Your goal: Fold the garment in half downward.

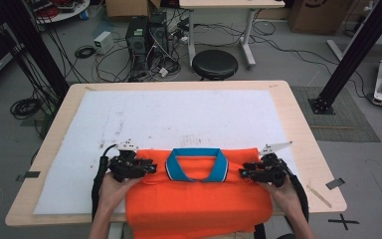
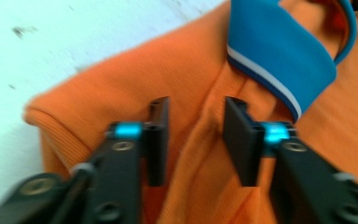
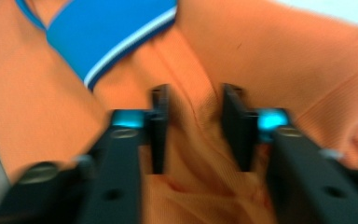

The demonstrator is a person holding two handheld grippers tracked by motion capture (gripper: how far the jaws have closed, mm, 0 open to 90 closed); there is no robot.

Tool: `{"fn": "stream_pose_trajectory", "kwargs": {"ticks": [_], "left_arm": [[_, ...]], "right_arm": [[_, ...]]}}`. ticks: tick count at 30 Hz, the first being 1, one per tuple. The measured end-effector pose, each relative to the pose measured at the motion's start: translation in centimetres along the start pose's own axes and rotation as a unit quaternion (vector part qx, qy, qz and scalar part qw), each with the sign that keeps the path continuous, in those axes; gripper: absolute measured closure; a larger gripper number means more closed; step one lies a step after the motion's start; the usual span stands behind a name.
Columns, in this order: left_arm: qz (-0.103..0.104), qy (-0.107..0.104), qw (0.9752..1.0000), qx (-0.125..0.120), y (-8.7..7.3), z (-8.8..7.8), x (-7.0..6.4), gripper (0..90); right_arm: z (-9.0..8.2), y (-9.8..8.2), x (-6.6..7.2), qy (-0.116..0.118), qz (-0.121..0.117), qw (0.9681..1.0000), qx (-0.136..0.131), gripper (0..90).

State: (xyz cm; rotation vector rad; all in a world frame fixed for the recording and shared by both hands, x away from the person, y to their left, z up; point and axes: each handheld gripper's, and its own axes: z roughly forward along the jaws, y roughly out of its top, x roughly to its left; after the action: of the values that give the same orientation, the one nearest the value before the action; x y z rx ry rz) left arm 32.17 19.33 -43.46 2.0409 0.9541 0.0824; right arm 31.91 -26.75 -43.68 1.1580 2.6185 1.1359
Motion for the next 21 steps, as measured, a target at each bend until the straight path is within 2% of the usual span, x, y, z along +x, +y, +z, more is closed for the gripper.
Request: {"fn": "stream_pose_trajectory", "kwargs": {"ticks": [3,5,9,12,15,16,19,21], "left_arm": [[0.010,-0.011,0.9999,-0.010,-0.5,-0.5,-0.3,85.6],[0.013,-0.022,0.9995,-0.019,-0.8,-1.1,-0.8,86.7],[0.022,-0.038,0.9988,-0.021,-1.4,-2.2,-1.8,86.8],[0.023,-0.049,0.9984,-0.014,-2.3,-2.6,-2.6,86.8],[0.025,-0.059,0.9979,0.009,-3.4,-2.6,-2.9,86.6],[0.022,-0.058,0.9980,0.012,-3.6,-2.6,-2.9,85.6],[0.018,-0.058,0.9982,0.001,-3.2,-2.8,-3.0,71.6],[0.021,-0.060,0.9979,-0.014,-2.4,-2.8,-3.4,65.0]], "right_arm": [[0.0,-0.3,0.2,0.012,-0.010,0.9999,0.000,82.0],[-0.5,-0.5,0.3,0.017,-0.017,0.9996,-0.012,85.4],[-1.4,-1.2,0.9,0.032,-0.016,0.9992,-0.020,86.2],[-1.9,-2.1,1.4,0.044,-0.015,0.9989,-0.010,86.0],[-2.0,-3.0,1.6,0.051,-0.013,0.9986,0.006,84.0],[-1.9,-3.2,1.6,0.054,-0.011,0.9984,0.008,80.7],[-1.9,-2.9,1.7,0.062,0.000,0.9981,0.003,66.8],[-1.9,-2.2,2.1,0.063,-0.001,0.9980,-0.011,63.9]]}}
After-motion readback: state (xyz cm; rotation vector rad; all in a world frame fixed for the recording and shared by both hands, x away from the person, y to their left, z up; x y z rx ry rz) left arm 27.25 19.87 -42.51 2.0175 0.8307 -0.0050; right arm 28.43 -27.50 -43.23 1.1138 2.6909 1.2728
